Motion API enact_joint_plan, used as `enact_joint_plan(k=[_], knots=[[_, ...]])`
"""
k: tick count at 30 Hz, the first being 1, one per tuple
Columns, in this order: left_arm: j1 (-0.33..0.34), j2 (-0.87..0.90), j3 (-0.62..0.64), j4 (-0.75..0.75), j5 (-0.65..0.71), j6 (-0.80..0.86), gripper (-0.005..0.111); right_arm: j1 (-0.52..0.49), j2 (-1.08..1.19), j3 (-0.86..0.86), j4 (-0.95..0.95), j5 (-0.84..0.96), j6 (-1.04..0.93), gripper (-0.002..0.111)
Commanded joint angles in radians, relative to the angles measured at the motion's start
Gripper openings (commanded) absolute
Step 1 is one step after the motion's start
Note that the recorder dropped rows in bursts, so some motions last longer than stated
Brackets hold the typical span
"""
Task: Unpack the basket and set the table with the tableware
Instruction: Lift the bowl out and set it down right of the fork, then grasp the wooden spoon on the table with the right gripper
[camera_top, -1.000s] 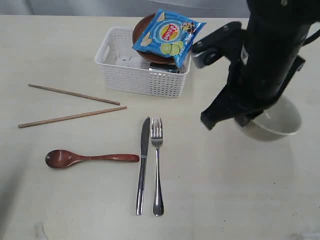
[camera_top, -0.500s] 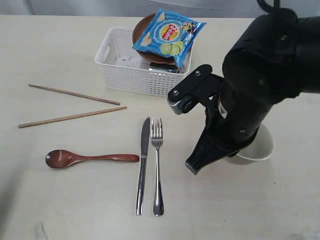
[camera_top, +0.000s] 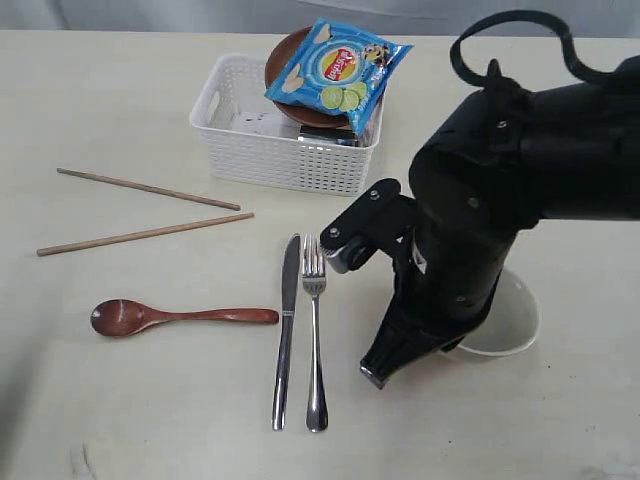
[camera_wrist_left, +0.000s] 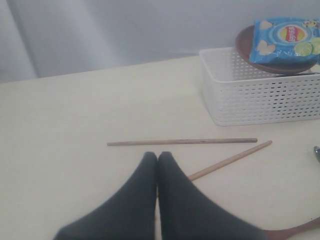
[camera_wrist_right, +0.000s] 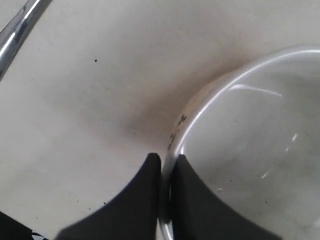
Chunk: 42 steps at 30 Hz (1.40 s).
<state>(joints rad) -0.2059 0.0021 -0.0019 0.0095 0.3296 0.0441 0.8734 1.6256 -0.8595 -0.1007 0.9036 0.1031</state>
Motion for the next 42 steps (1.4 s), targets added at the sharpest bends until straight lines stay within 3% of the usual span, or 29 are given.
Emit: enact_joint_plan(k=[1, 5, 14, 21, 25, 28, 33, 42], knots=[[-0.006, -0.002, 0.002, -0.002, -0.008, 0.000, 0.000, 0.027, 0.012, 0.001, 0.052, -0.044, -0.018, 0.018], [-0.006, -0.002, 0.002, -0.002, -0.008, 0.000, 0.000, 0.051, 0.012, 0.001, 0.090, -0.040, -0.030, 0.036], [-0.006, -0.002, 0.002, -0.002, -0.008, 0.000, 0.000, 0.061, -0.047, -0.059, 0.068, 0.040, -0.063, 0.036], [-0.006, -0.002, 0.002, -0.002, -0.008, 0.000, 0.000, 0.061, -0.091, -0.311, 0.171, 0.173, -0.157, 0.036], [-0.006, -0.002, 0.002, -0.002, -0.008, 0.000, 0.000, 0.085, -0.004, -0.428, 0.313, 0.186, -0.271, 0.036], [-0.006, -0.002, 0.002, -0.002, -0.008, 0.000, 0.000, 0.111, 0.108, -0.511, 0.306, 0.219, -0.324, 0.037], [-0.006, -0.002, 0.002, -0.002, -0.008, 0.000, 0.000, 0.143, 0.285, -0.620, 0.301, 0.209, -0.387, 0.047], [-0.006, -0.002, 0.002, -0.002, -0.008, 0.000, 0.000, 0.187, 0.488, -0.734, 0.185, 0.168, -0.427, 0.046]])
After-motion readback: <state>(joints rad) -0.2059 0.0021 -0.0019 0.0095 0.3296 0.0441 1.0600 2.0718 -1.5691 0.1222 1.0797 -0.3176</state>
